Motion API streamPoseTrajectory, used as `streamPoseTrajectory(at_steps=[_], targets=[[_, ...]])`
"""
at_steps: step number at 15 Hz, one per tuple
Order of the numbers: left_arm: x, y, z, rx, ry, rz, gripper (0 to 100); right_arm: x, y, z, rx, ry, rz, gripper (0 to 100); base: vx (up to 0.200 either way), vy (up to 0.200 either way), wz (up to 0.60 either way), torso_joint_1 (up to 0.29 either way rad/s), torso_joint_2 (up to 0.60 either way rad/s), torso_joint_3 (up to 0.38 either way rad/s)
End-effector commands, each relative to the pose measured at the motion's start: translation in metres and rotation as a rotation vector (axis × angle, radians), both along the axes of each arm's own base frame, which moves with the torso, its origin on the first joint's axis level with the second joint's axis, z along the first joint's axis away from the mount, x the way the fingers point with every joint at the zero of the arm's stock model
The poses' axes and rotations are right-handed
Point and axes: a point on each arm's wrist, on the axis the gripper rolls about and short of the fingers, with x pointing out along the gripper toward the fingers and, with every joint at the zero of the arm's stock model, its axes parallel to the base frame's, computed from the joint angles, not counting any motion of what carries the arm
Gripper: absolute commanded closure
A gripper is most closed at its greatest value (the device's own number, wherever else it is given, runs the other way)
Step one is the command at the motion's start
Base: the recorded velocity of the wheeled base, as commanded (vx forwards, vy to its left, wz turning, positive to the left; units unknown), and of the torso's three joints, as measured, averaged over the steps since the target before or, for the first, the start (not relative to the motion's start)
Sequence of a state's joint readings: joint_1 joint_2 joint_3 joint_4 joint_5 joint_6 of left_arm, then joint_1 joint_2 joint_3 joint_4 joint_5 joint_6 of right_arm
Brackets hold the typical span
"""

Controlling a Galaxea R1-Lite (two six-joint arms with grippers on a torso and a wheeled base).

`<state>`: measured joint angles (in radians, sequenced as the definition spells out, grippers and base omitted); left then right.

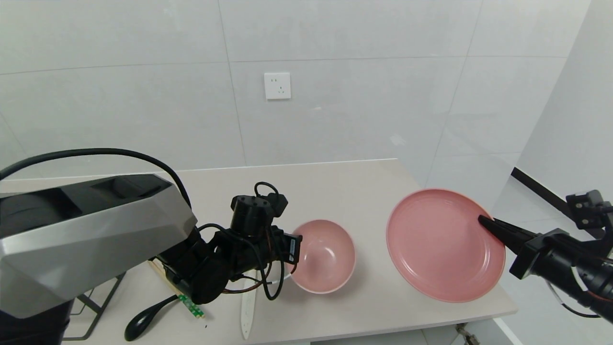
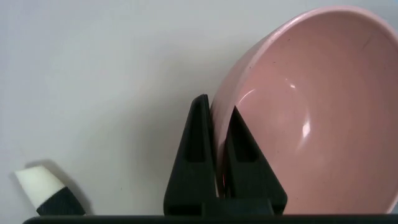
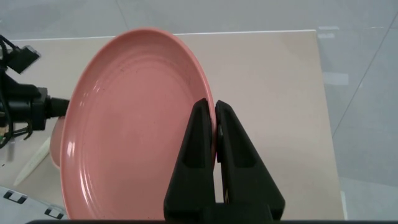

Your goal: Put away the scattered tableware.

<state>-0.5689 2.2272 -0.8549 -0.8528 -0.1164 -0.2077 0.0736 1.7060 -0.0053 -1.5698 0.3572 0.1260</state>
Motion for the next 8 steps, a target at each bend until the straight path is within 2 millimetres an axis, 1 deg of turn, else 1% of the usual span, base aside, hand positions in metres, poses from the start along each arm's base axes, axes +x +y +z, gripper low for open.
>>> streamPoseTrajectory(at_steps=[1, 2, 4, 8], targets=[[-0.002, 0.001, 0.017, -0.023, -0.045, 0.004, 100, 0.0, 0.0, 0.0, 0.0, 0.001, 0.0, 100, 0.0, 0.0, 0.0, 0.0, 0.0, 0.0], [-0.003, 0.001, 0.023, -0.029, -0.058, 0.005, 100, 0.0, 0.0, 0.0, 0.0, 0.001, 0.0, 100, 0.0, 0.0, 0.0, 0.0, 0.0, 0.0], [-0.009, 0.004, 0.047, -0.06, -0.107, 0.003, 100, 0.0, 0.0, 0.0, 0.0, 0.001, 0.0, 100, 0.0, 0.0, 0.0, 0.0, 0.0, 0.0], [-0.027, 0.019, 0.072, -0.069, -0.152, 0.044, 100, 0.0, 0.0, 0.001, 0.0, -0.004, 0.0, 100, 0.0, 0.0, 0.0, 0.0, 0.0, 0.0]])
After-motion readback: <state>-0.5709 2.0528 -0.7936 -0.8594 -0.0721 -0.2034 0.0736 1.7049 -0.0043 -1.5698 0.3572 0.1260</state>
